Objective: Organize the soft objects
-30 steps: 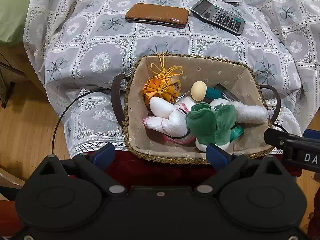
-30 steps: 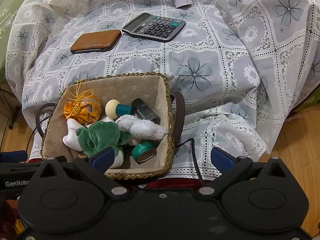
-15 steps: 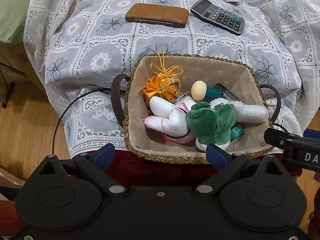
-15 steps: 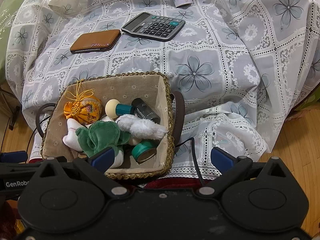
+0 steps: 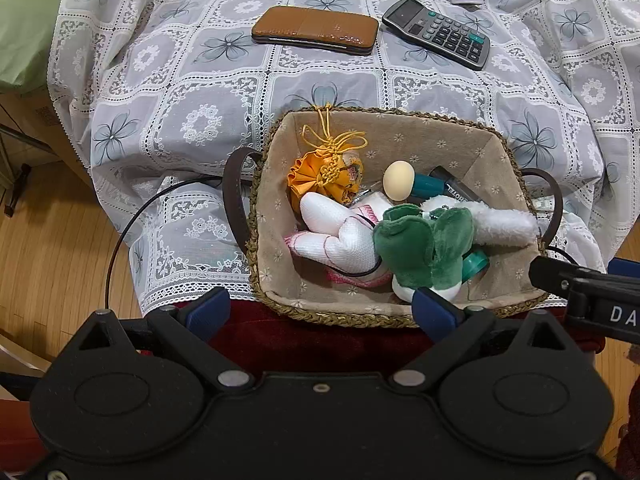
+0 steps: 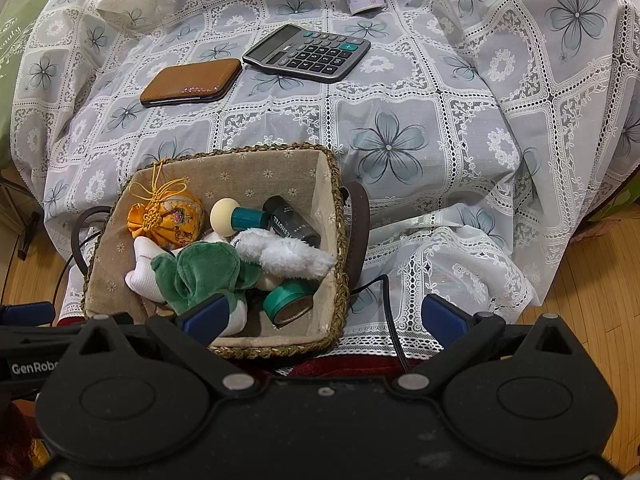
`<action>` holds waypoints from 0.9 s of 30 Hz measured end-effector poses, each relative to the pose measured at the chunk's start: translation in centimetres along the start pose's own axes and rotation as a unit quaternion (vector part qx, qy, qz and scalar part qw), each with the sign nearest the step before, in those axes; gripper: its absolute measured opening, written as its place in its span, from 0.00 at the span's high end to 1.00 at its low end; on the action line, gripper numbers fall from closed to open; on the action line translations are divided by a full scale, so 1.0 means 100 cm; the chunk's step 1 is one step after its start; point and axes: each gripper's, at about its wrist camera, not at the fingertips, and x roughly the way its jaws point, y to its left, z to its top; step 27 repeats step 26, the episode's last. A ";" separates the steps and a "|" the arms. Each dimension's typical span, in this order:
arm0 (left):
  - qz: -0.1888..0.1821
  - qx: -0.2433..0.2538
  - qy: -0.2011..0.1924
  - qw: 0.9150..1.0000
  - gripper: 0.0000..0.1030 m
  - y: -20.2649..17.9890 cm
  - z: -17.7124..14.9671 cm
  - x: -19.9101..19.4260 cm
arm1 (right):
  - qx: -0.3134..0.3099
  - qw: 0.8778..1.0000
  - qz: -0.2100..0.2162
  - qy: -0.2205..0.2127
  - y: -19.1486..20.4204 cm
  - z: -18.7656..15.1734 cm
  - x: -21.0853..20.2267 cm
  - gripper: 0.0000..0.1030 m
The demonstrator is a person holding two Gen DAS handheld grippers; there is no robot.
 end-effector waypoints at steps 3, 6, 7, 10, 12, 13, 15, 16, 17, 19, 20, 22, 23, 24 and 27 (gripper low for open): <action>0.000 0.000 0.000 1.000 0.08 0.000 0.000 0.000 | 0.001 1.000 0.000 0.000 0.000 0.000 0.000 0.00; 0.000 0.000 0.000 1.000 0.08 0.000 0.000 0.000 | 0.000 1.000 0.000 0.000 0.000 0.000 0.000 0.00; 0.000 0.000 0.000 1.000 0.08 0.000 0.000 0.000 | 0.000 1.000 0.000 0.000 0.000 0.000 0.000 0.00; 0.001 0.001 0.000 1.000 0.08 0.001 0.000 0.000 | 0.001 1.000 0.000 0.000 0.000 0.000 0.000 0.00; 0.002 0.002 -0.001 1.000 0.08 0.000 0.000 0.000 | 0.001 1.000 0.000 0.001 0.000 0.000 0.000 0.00; 0.002 0.001 0.000 1.000 0.08 0.000 0.000 -0.001 | 0.001 1.000 0.000 0.001 0.000 0.000 0.000 0.00; 0.003 0.001 0.000 1.000 0.08 -0.001 0.000 -0.001 | 0.001 1.000 0.000 0.000 0.000 0.000 0.000 0.00; 0.003 0.001 0.000 1.000 0.08 -0.001 0.000 -0.001 | 0.001 1.000 0.000 0.001 0.000 0.000 0.000 0.00; 0.003 0.001 0.000 1.000 0.08 -0.001 0.000 -0.001 | 0.000 1.000 0.000 0.001 0.000 0.000 0.000 0.00; 0.003 0.001 0.000 1.000 0.08 -0.001 0.000 -0.001 | 0.000 1.000 0.000 0.001 0.000 0.000 0.000 0.00; 0.003 0.001 0.000 1.000 0.08 -0.001 0.000 -0.001 | 0.001 1.000 0.000 0.001 0.000 0.000 0.000 0.00; 0.003 0.001 0.000 1.000 0.08 0.000 0.000 0.000 | 0.001 1.000 0.000 0.001 0.000 -0.001 0.001 0.00; 0.003 0.001 0.000 1.000 0.08 -0.001 0.000 0.000 | 0.001 1.000 0.000 0.001 0.000 -0.001 0.001 0.00; 0.002 0.001 0.000 1.000 0.08 -0.001 0.000 -0.001 | 0.001 1.000 0.000 0.001 0.000 -0.001 0.001 0.00; 0.003 0.002 0.000 1.000 0.08 -0.001 0.001 0.000 | 0.001 1.000 0.000 0.001 0.000 -0.001 0.001 0.00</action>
